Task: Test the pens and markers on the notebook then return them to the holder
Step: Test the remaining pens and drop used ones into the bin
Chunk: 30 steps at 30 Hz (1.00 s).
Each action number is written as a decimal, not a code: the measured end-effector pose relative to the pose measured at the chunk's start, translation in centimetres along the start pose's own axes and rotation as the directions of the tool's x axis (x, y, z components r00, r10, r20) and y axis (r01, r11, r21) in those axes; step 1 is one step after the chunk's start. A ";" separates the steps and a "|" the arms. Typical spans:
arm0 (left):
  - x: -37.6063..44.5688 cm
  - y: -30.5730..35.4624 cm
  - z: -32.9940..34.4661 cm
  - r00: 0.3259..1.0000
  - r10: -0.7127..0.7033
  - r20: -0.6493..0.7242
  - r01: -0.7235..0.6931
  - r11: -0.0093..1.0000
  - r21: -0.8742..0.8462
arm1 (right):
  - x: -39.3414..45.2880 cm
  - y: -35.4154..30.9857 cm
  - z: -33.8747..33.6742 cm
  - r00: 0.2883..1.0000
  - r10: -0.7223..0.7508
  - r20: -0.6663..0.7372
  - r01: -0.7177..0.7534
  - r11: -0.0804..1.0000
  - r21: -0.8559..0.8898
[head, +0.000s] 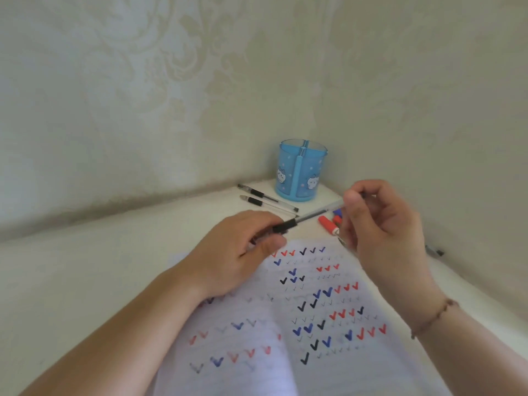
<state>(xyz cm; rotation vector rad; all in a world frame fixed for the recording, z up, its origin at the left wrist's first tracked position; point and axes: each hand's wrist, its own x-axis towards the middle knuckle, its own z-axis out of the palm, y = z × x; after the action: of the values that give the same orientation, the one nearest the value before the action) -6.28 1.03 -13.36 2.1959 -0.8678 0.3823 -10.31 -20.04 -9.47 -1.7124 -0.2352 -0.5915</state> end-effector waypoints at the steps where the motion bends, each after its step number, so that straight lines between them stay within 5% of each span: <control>1: -0.2 0.3 0.1 0.999 0.024 0.037 -0.024 1.000 -0.014 | -0.6 -0.1 0.1 0.999 0.024 -0.023 -0.022 0.997 0.077; 4: -0.4 0.7 0.4 0.998 0.067 0.019 -0.066 0.996 -0.052 | -2.1 0.1 0.6 0.987 0.134 0.085 -0.152 0.951 0.270; 7: -0.5 0.9 0.6 0.992 0.118 0.055 -0.115 0.992 -0.043 | -2.9 0.9 1.4 0.932 0.162 0.325 -0.231 0.955 0.186; 12: -1.0 1.6 0.2 0.982 0.144 0.123 -0.125 0.980 -0.152 | -2.9 1.1 1.0 0.899 0.104 0.426 -0.226 0.942 0.247; 21: -1.1 1.6 0.1 0.980 0.162 0.118 -0.115 0.936 -0.334 | -3.0 0.7 -0.1 0.886 0.009 0.464 -0.077 0.989 0.128; 24: -1.3 1.2 0.2 0.985 0.137 0.101 -0.105 0.956 -0.273 | -2.7 -0.1 -1.0 0.894 -0.014 0.449 -0.056 0.988 0.142; 28: -1.2 0.5 -0.4 0.998 0.015 0.056 0.000 0.965 -0.261 | -2.1 -1.2 -4.0 0.887 0.086 0.453 -0.211 0.950 0.232; 30: -1.0 0.3 -0.3 0.999 -0.029 0.024 0.034 0.974 -0.224 | -2.9 -1.0 -5.5 0.882 0.161 0.442 -0.225 0.970 0.094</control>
<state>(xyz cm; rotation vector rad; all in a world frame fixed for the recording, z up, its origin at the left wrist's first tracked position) -7.24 1.59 -13.49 2.0048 -0.8429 0.2336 -14.69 -24.60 -9.40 -1.6854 -0.4048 -0.0355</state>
